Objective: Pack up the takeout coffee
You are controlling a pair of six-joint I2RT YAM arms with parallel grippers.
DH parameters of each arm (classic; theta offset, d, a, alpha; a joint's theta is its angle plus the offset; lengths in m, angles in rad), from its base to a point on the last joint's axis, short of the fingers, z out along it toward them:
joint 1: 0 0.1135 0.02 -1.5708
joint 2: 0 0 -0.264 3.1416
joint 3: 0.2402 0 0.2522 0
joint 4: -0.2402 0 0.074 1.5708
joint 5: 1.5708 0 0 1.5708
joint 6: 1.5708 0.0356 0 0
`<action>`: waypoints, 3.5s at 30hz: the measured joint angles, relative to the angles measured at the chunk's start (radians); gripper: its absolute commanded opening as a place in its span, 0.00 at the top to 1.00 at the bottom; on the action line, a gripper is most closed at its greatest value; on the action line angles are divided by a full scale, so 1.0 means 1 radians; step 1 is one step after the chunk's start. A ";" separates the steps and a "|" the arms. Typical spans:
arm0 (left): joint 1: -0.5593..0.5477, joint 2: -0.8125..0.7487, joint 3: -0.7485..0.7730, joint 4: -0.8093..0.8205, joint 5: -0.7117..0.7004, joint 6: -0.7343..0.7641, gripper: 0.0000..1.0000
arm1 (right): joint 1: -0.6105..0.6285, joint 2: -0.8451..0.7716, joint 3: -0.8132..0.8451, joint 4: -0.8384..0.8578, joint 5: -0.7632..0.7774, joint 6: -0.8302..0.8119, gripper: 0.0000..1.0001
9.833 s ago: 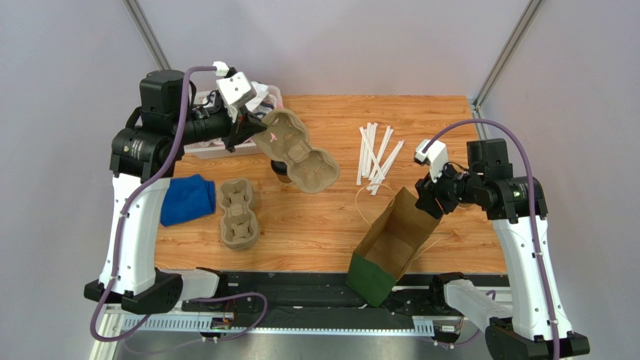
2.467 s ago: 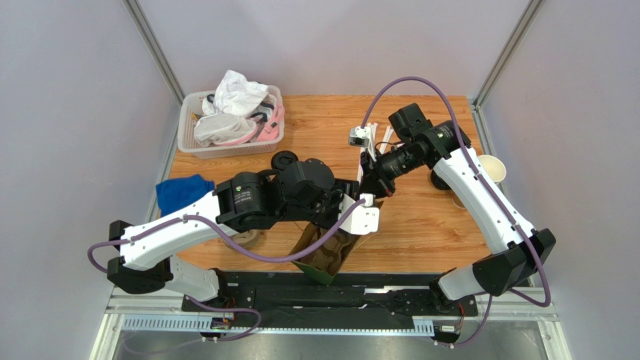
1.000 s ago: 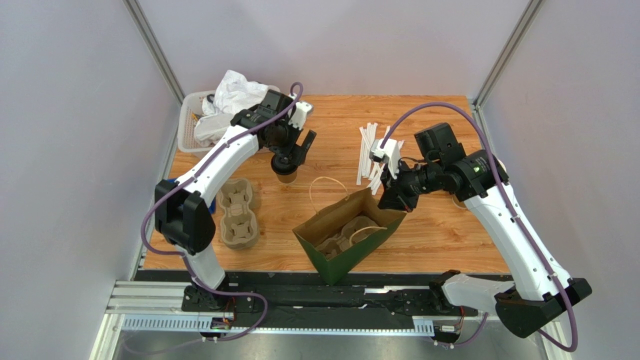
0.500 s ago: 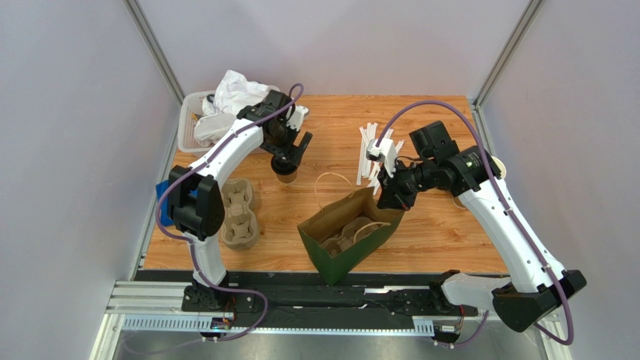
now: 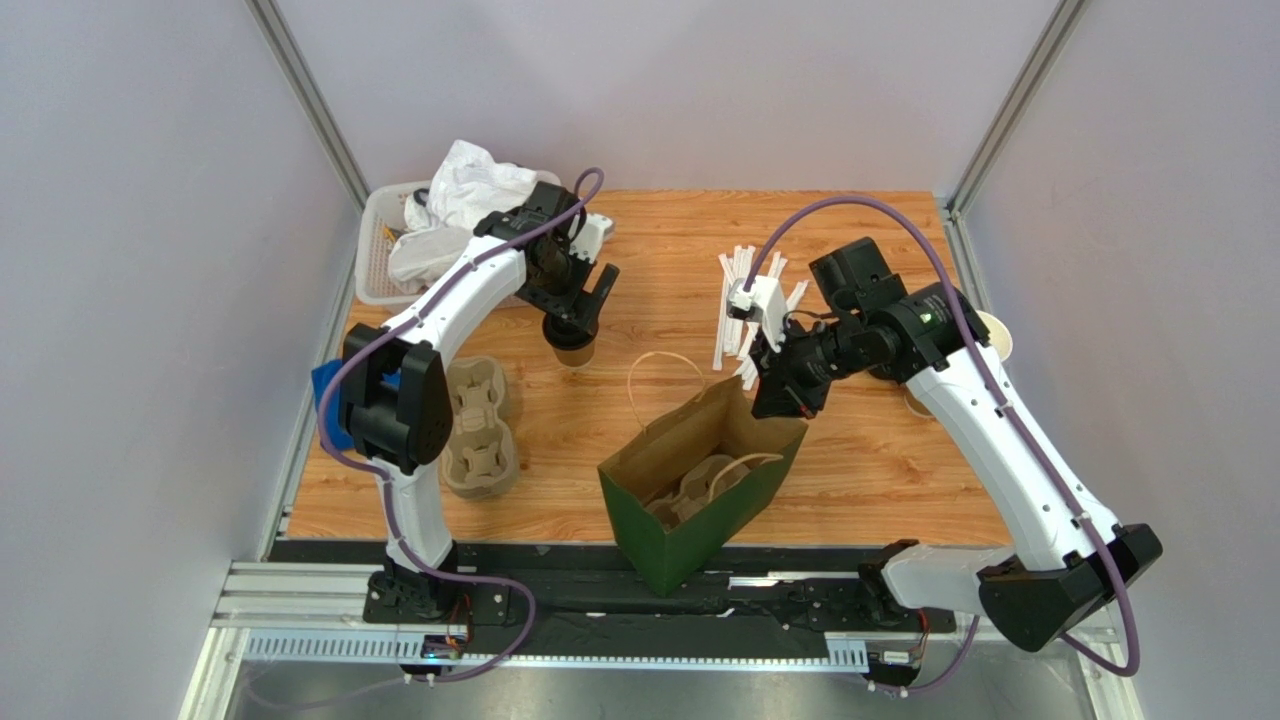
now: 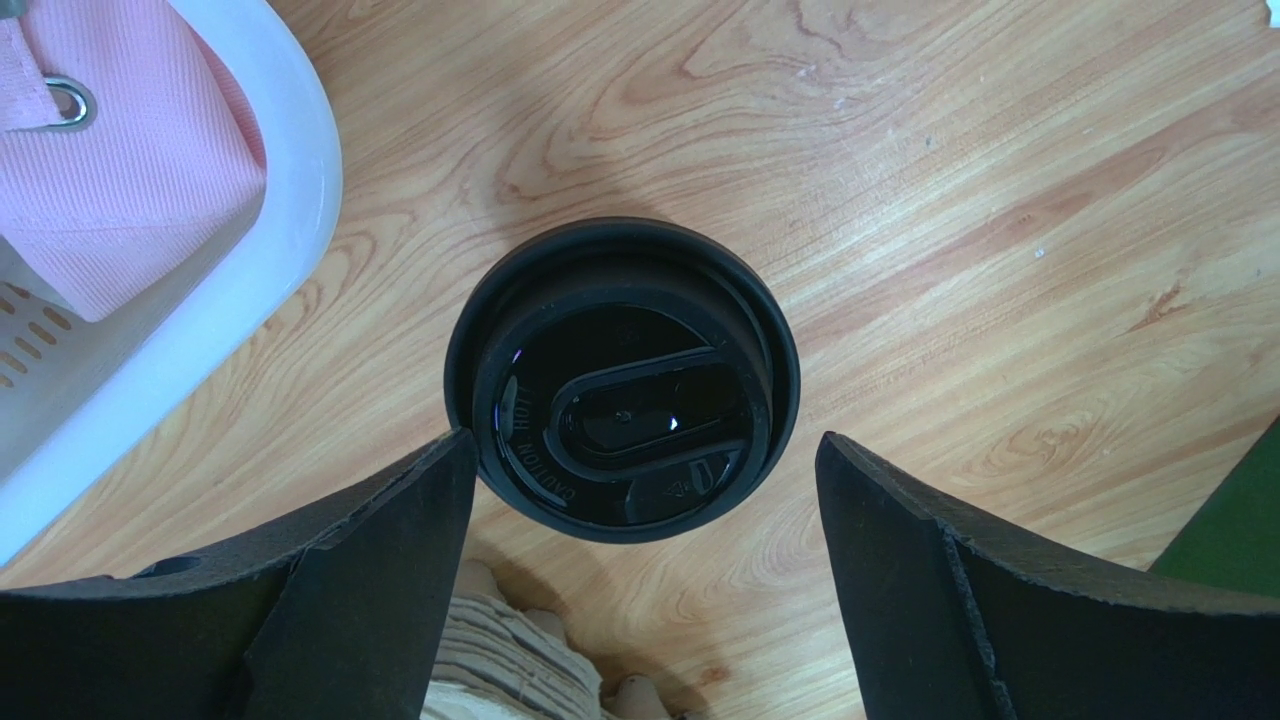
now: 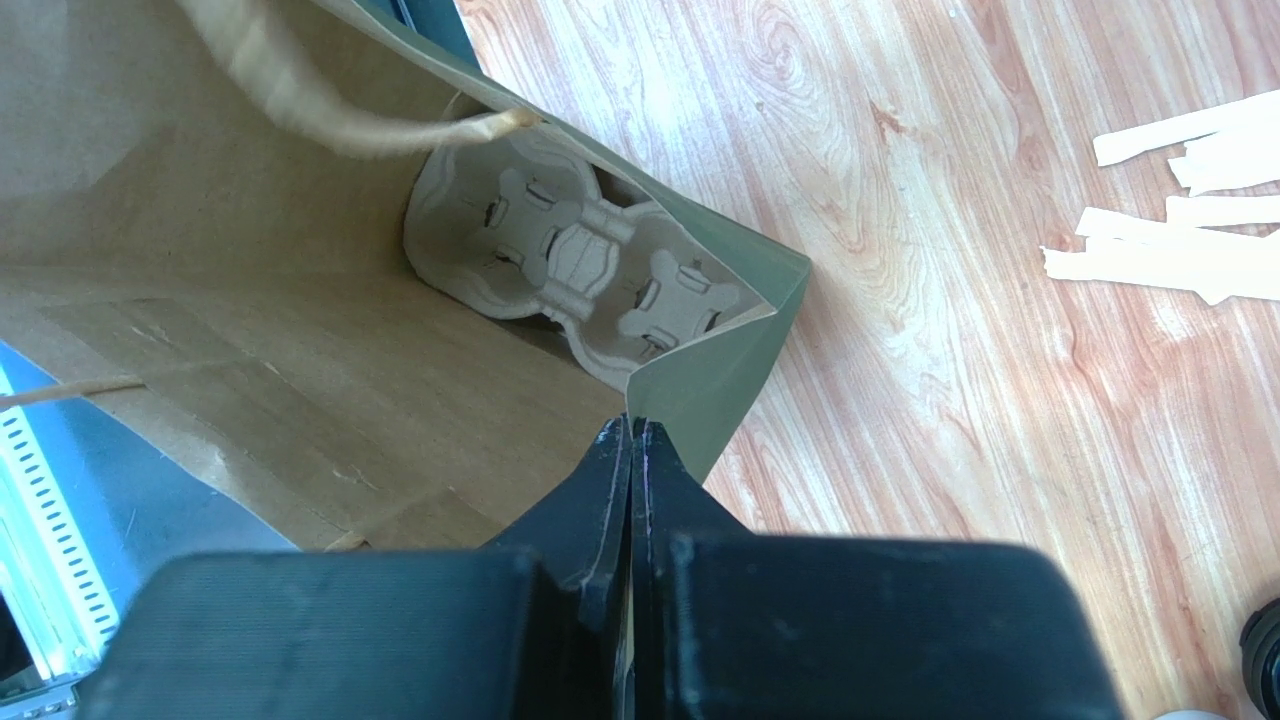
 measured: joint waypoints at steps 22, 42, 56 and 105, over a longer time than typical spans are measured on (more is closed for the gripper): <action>0.000 0.022 -0.032 0.048 -0.021 0.017 0.19 | 0.000 0.022 0.016 -0.014 -0.001 -0.004 1.00; -0.002 0.008 -0.064 0.093 -0.024 0.028 0.65 | 0.000 0.024 0.016 -0.011 0.000 -0.004 1.00; -0.001 -0.142 0.223 -0.159 0.209 0.010 0.82 | 0.000 -0.028 0.002 0.086 0.063 0.039 1.00; -0.792 -0.416 0.257 -0.240 0.092 0.394 0.89 | 0.000 -0.148 -0.048 0.213 0.208 0.370 1.00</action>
